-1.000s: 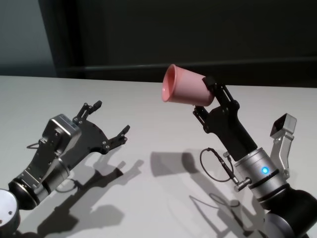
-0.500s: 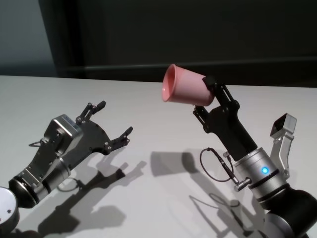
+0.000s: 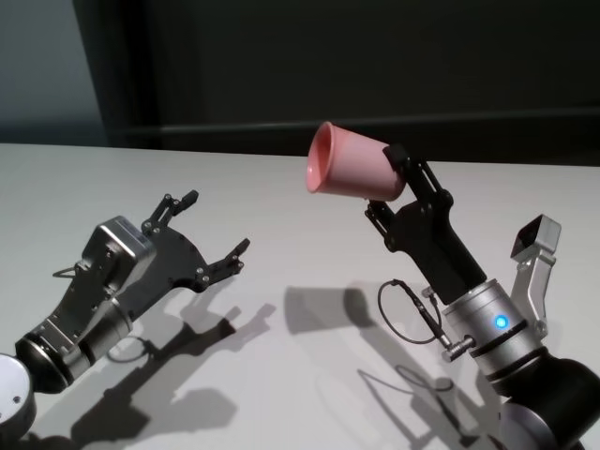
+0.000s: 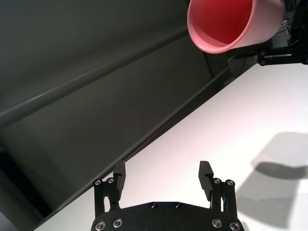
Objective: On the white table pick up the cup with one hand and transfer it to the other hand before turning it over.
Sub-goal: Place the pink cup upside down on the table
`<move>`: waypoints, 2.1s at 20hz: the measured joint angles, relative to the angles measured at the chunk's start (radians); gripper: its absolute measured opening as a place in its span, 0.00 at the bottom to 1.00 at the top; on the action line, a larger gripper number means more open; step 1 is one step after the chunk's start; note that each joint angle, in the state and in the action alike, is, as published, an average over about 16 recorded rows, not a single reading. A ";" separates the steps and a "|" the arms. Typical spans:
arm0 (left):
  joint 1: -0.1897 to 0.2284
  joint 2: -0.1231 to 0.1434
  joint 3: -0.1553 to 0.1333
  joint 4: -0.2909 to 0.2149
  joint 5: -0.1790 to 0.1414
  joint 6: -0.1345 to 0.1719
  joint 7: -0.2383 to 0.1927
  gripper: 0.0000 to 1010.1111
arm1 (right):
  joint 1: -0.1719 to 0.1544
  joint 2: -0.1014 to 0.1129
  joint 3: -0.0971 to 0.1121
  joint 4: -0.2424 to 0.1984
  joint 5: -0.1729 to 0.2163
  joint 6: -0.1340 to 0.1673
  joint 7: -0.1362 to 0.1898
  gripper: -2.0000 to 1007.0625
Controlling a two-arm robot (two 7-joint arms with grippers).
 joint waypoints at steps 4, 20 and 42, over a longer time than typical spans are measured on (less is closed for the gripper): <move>0.000 0.000 0.000 0.000 0.000 0.001 0.002 0.99 | 0.000 0.000 0.000 0.000 0.000 0.000 0.000 0.75; 0.001 0.000 0.000 -0.001 0.000 0.002 0.004 0.99 | -0.022 0.030 0.003 -0.040 -0.024 -0.088 -0.032 0.75; 0.001 0.000 0.000 -0.002 -0.001 0.003 0.005 0.99 | -0.065 0.194 -0.012 -0.265 -0.348 -0.356 -0.339 0.75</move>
